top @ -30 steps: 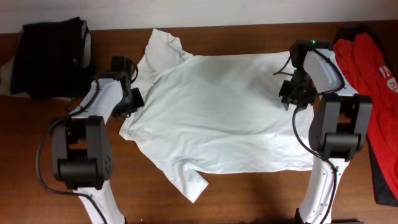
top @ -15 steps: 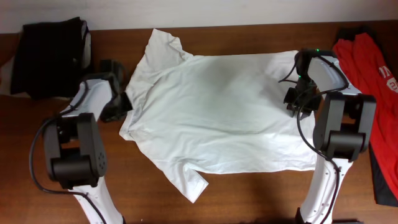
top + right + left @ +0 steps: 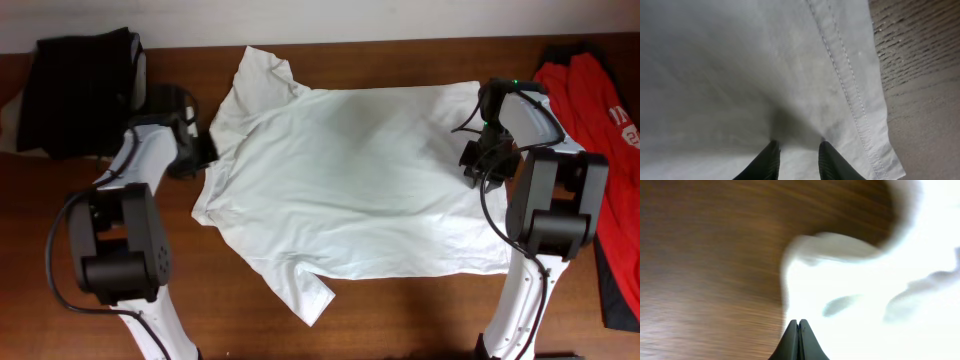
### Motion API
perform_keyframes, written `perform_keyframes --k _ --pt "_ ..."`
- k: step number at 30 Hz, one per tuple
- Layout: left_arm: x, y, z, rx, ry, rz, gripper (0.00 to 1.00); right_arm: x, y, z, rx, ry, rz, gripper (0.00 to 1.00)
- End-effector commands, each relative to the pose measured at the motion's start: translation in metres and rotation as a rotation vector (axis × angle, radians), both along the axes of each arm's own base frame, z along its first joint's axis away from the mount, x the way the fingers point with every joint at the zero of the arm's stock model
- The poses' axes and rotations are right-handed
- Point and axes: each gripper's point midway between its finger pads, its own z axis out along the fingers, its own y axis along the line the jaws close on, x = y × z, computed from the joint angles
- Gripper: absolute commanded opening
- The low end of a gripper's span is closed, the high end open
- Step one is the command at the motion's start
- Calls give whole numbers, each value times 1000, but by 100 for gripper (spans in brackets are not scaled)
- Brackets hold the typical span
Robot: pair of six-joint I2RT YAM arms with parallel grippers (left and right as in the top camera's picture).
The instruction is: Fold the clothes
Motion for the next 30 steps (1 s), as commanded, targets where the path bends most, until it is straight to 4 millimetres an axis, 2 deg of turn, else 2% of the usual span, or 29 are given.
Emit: perform_keyframes --k 1,3,8,12,14,17,20,21,22,24,25,26,27,28,30 --pt "11 -31 1 -17 -44 -162 1 2 -3 -5 1 -18 -20 30" --pt "11 -36 -14 -20 -24 -172 1 2 -3 -5 1 -18 -20 30" --pt "5 -33 -43 -8 34 -166 1 2 -3 -5 0 -18 -19 30" --pt "1 -8 -52 101 67 -120 1 2 -4 -5 -4 -17 -19 23" --pt "-6 18 -52 192 104 -23 1 1 -10 -4 -41 -12 -25 18" --pt "-9 32 -51 191 112 6 1 -2 -18 -2 -97 0 -51 17" --pt "-12 51 -43 206 130 87 2 -4 -21 -1 -121 4 -72 14" --pt "-8 55 -34 207 124 94 9 -3 -21 0 -121 0 -71 14" --pt "-5 55 -26 207 116 94 11 -2 -21 1 -122 -1 -71 11" --pt "8 54 10 208 66 97 14 0 -24 14 -143 -10 -84 9" --pt "11 53 28 208 42 97 22 2 -25 20 -147 -19 -90 9" --pt "14 53 49 209 14 98 49 6 -25 34 -150 -43 -95 12" --pt "16 51 72 204 -17 99 99 9 -26 50 -153 -75 -97 17" --pt "16 48 92 192 -43 94 99 11 -25 64 -152 -103 -100 25" --pt "12 38 129 146 -96 81 99 9 -24 102 -154 -160 -103 52"
